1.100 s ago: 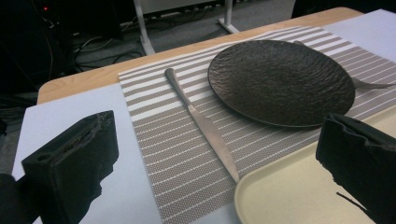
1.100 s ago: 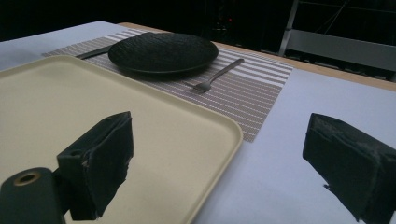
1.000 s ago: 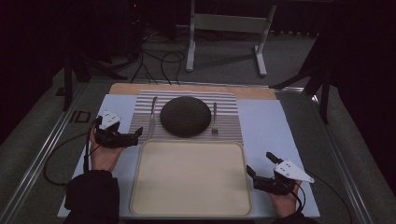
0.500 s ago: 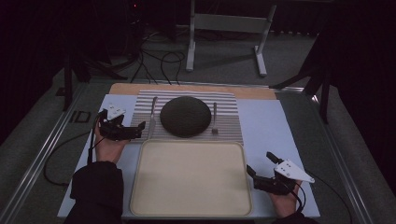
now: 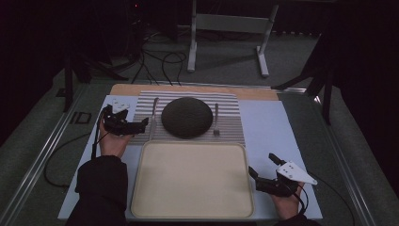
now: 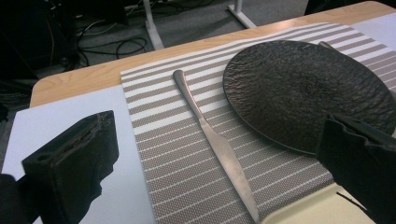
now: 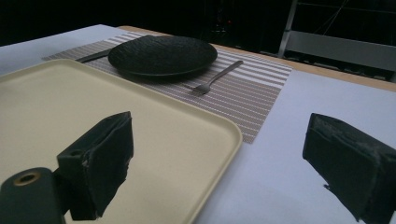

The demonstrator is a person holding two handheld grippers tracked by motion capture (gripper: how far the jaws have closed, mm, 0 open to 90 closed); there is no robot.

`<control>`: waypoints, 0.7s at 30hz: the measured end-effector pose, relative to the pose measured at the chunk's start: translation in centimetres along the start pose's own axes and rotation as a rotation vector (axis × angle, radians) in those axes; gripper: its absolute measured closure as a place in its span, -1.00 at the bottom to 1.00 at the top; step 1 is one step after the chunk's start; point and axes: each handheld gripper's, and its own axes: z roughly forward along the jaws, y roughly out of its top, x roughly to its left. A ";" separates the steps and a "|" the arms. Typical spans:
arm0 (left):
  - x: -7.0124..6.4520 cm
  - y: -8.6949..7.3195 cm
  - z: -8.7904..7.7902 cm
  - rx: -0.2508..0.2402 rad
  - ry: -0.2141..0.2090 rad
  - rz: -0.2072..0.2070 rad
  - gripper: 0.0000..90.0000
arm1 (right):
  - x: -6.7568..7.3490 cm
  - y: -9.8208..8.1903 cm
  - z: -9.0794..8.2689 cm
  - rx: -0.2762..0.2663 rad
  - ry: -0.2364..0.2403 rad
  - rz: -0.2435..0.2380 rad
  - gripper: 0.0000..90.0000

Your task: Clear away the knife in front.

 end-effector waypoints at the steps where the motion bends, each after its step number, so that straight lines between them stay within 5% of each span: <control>1: 0.0 0.0 0.1 -0.003 -0.002 -0.005 -1.00 | 0.0 0.0 0.0 0.000 -0.002 0.000 -0.81; 21: 0.7 0.9 2.4 0.059 0.013 -0.021 -1.00 | 0.1 0.0 0.2 0.000 0.001 -0.004 -0.81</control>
